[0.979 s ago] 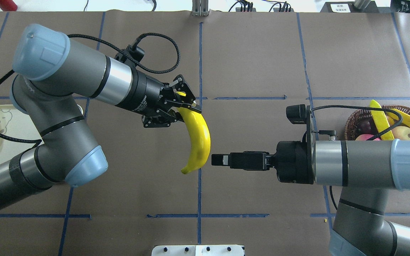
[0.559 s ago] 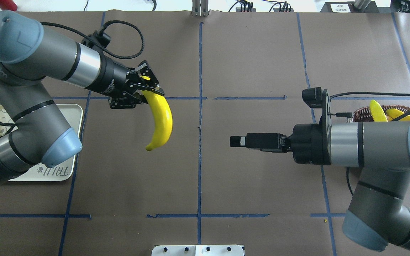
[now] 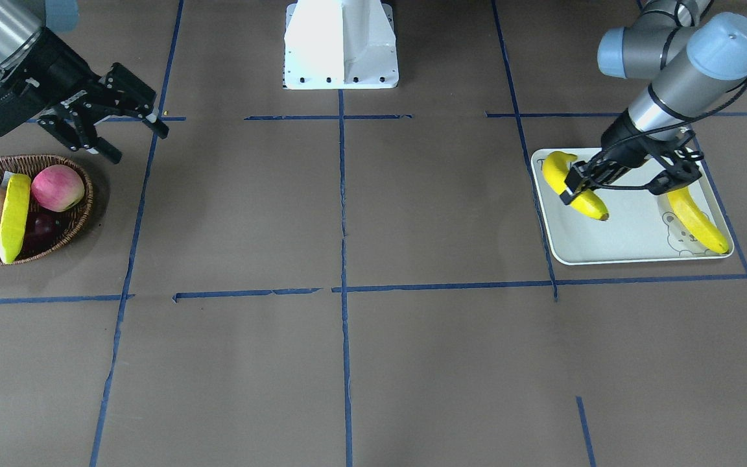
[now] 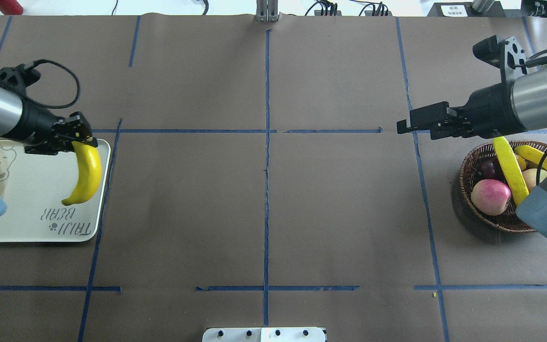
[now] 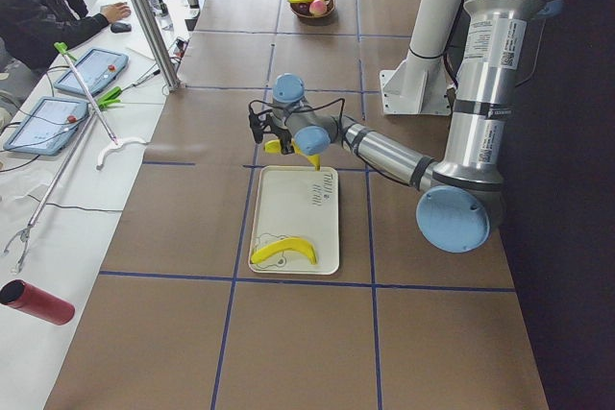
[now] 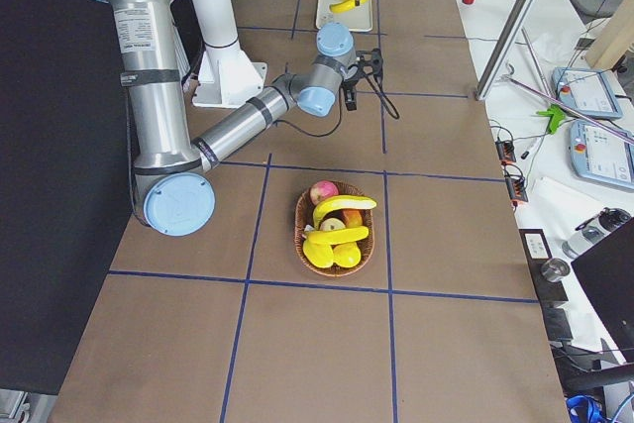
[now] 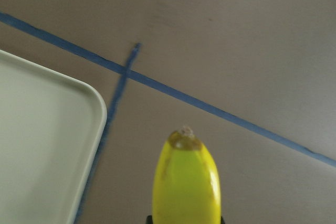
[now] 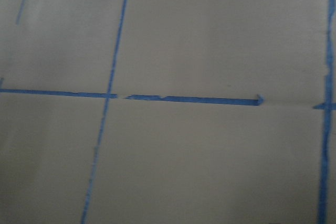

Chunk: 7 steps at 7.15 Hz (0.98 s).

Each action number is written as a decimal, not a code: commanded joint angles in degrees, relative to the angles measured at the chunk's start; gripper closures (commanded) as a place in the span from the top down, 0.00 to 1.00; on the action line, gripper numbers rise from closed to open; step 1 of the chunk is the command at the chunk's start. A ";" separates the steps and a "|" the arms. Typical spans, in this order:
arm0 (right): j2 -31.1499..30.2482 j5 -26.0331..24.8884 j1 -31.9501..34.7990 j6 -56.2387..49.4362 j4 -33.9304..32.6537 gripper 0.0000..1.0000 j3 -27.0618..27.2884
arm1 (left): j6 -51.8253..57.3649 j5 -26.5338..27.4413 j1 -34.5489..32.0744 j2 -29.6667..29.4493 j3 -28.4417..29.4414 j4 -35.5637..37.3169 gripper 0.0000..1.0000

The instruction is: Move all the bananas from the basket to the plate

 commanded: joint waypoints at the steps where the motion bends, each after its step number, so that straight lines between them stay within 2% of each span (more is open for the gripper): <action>1: -2.04 1.30 4.36 -14.77 -9.67 1.00 -0.04 | 4.81 0.01 -1.37 6.47 1.35 0.15 0.00; 2: -3.00 2.18 6.04 -15.25 -10.13 1.00 -0.04 | 4.90 0.18 -1.37 6.66 3.62 0.15 0.00; 3: -4.14 2.36 7.71 -16.13 -10.22 1.00 -0.13 | 4.99 2.79 -1.20 6.57 5.82 0.06 0.00; 5: -4.42 2.37 8.34 -16.84 -10.22 1.00 -0.56 | 5.07 5.09 -0.85 6.57 7.77 0.06 0.00; 7: -4.51 2.45 8.34 -16.84 -10.22 1.00 -0.57 | 13.66 5.54 -1.72 6.40 8.13 1.80 0.00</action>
